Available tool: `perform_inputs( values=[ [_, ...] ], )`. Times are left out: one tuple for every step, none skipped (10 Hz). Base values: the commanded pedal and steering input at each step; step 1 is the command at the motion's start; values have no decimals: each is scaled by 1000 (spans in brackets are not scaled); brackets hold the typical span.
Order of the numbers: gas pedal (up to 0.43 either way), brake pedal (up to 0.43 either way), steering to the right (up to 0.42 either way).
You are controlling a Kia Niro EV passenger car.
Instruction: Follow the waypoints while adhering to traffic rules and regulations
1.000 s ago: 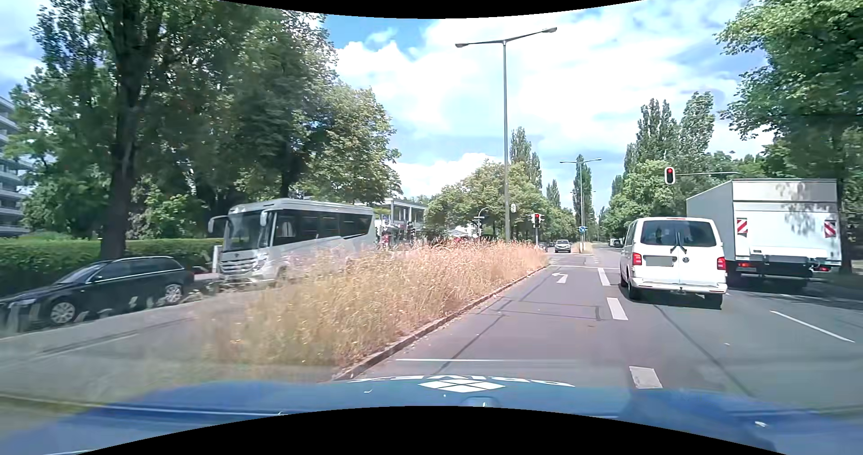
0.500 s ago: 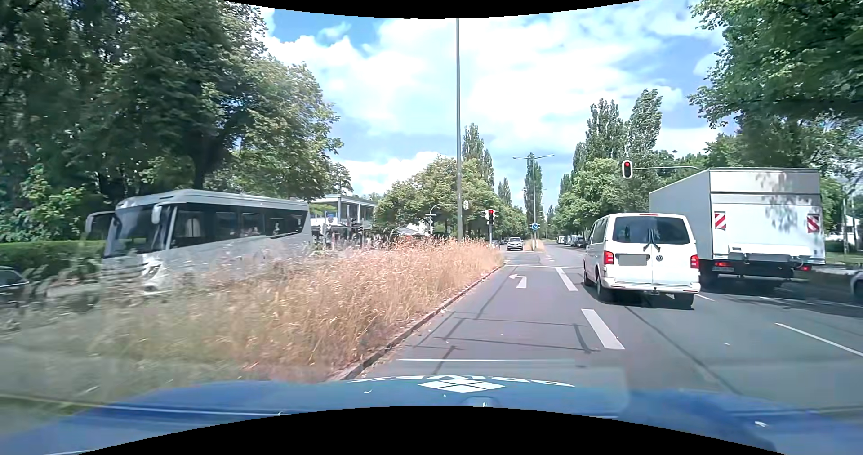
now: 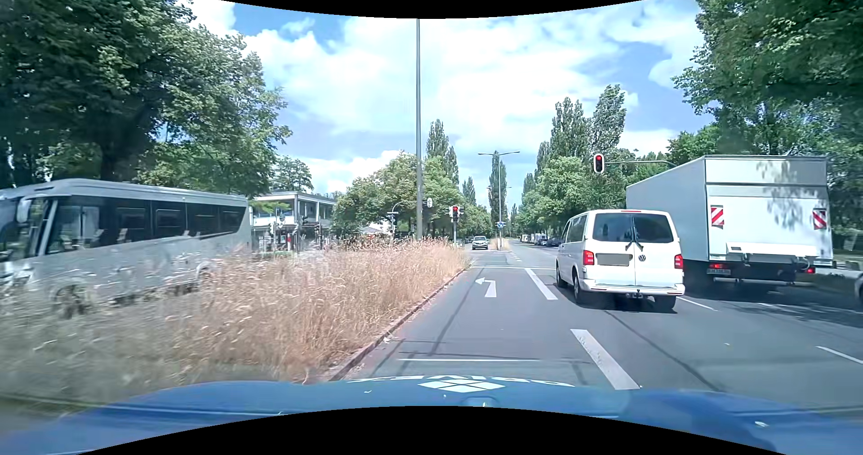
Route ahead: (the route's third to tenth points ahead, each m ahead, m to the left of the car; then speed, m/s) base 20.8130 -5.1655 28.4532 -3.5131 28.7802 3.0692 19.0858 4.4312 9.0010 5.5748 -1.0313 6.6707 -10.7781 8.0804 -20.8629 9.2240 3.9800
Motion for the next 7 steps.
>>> perform_inputs(
  values=[
    [110, 0, 127],
    [110, 0, 112],
    [110, 0, 101],
    [110, 0, 87],
    [110, 0, 75],
    [110, 0, 67],
    [110, 0, 61]
  ],
)
